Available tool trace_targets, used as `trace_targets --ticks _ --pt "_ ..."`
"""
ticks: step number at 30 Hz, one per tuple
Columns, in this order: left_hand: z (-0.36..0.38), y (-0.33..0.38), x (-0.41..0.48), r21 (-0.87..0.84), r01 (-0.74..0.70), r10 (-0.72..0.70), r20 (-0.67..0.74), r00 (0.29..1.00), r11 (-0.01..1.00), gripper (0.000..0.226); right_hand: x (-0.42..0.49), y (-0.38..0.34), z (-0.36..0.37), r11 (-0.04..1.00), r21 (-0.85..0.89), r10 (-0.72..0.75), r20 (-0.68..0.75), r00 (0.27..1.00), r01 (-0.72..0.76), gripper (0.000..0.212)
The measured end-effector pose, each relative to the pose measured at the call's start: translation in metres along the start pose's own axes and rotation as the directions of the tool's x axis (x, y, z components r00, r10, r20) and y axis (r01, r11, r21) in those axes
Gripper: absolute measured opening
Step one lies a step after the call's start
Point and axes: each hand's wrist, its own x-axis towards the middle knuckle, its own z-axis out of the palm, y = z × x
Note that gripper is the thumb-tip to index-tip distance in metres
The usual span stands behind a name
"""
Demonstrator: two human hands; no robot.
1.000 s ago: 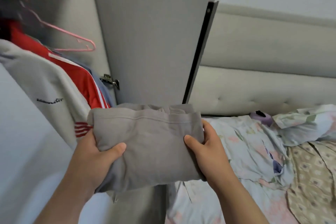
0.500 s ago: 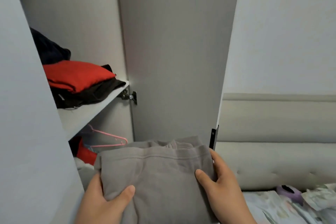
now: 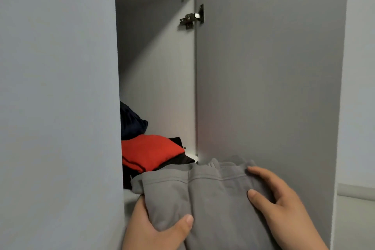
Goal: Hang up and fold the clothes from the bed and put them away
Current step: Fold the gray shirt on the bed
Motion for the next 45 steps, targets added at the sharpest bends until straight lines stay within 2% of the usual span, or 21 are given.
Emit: trace_targets --ticks 1,3,6,9,12,14,17,19,21,22,24,26,27,29,31,33,35,38,41,45 --pt "0.008 0.005 0.000 0.066 -0.098 0.096 0.042 0.995 0.993 0.072 0.016 0.001 -0.001 0.999 0.027 -0.026 0.005 1.000 0.026 0.049" --pt "0.024 0.013 0.009 0.076 -0.149 0.144 0.071 0.987 0.986 0.068 0.050 0.000 0.000 0.992 0.099 -0.078 0.015 0.997 0.076 0.043" --pt "0.033 0.023 0.038 0.085 -0.244 0.248 -0.036 0.968 0.966 0.072 0.101 -0.003 0.018 0.973 0.175 -0.154 0.016 0.988 0.149 0.041" --pt "0.042 0.038 0.066 0.196 -0.323 0.354 -0.153 0.922 0.926 0.061 0.150 -0.014 0.050 0.947 0.204 -0.257 0.025 0.966 0.247 0.040" --pt "0.044 0.053 0.095 0.298 -0.372 0.453 -0.281 0.846 0.879 0.045 0.197 -0.026 0.088 0.938 0.155 -0.326 0.094 0.941 0.310 0.036" --pt "0.053 0.059 0.118 0.377 -0.315 0.451 -0.363 0.815 0.871 0.041 0.233 -0.031 0.116 0.937 0.117 -0.345 0.160 0.925 0.330 0.035" --pt "0.060 0.051 0.147 0.505 -0.166 0.411 -0.423 0.808 0.847 0.046 0.277 -0.025 0.161 0.951 0.045 -0.308 0.246 0.919 0.307 0.035" --pt "0.064 0.039 0.155 0.653 -0.039 0.390 -0.401 0.829 0.756 0.057 0.289 -0.006 0.193 0.970 0.010 -0.230 0.367 0.901 0.243 0.033" --pt "0.065 0.027 0.157 0.737 0.092 0.303 -0.384 0.872 0.669 0.079 0.289 0.019 0.220 0.987 -0.050 -0.102 0.530 0.842 0.151 0.031" --pt "0.064 0.023 0.157 0.789 0.159 0.296 -0.398 0.869 0.593 0.089 0.287 0.029 0.229 0.987 -0.098 -0.044 0.582 0.812 0.124 0.030" --pt "0.063 0.023 0.156 0.921 0.199 0.470 -0.346 0.812 0.334 0.102 0.287 0.041 0.235 0.975 -0.157 -0.041 0.567 0.823 0.156 0.029" --pt "0.066 0.031 0.157 0.980 0.088 0.623 -0.182 0.761 0.179 0.099 0.288 0.037 0.233 0.945 -0.159 -0.181 0.472 0.863 0.285 0.027" --pt "0.069 0.035 0.160 0.993 0.021 0.617 -0.091 0.782 0.120 0.090 0.287 0.032 0.231 0.923 -0.133 -0.266 0.455 0.850 0.360 0.029" --pt "0.076 0.036 0.171 0.996 -0.056 0.453 0.022 0.891 0.062 0.071 0.281 0.024 0.229 0.885 -0.055 -0.370 0.519 0.771 0.462 0.033" --pt "0.079 0.027 0.180 0.998 0.001 0.235 -0.017 0.972 0.066 0.060 0.276 0.028 0.231 0.896 -0.002 -0.352 0.605 0.714 0.444 0.034" --pt "0.074 0.015 0.187 0.986 0.109 0.107 -0.122 0.987 0.123 0.059 0.276 0.037 0.237 0.915 -0.002 -0.306 0.649 0.697 0.404 0.035" --pt "0.071 0.006 0.197 0.970 0.189 0.077 -0.202 0.976 0.152 0.059 0.276 0.051 0.246 0.936 -0.005 -0.260 0.666 0.700 0.352 0.036" --pt "0.071 0.000 0.209 0.962 0.251 0.044 -0.256 0.966 0.105 0.058 0.279 0.062 0.261 0.956 -0.031 -0.185 0.709 0.681 0.292 0.038" --pt "0.071 -0.008 0.214 0.965 0.246 0.034 -0.250 0.968 0.087 0.057 0.285 0.066 0.268 0.945 -0.072 -0.154 0.765 0.625 0.320 0.038" --pt "0.071 -0.010 0.209 0.979 0.200 0.074 -0.203 0.976 0.048 0.056 0.281 0.069 0.262 0.965 -0.051 -0.132 0.752 0.646 0.256 0.036"
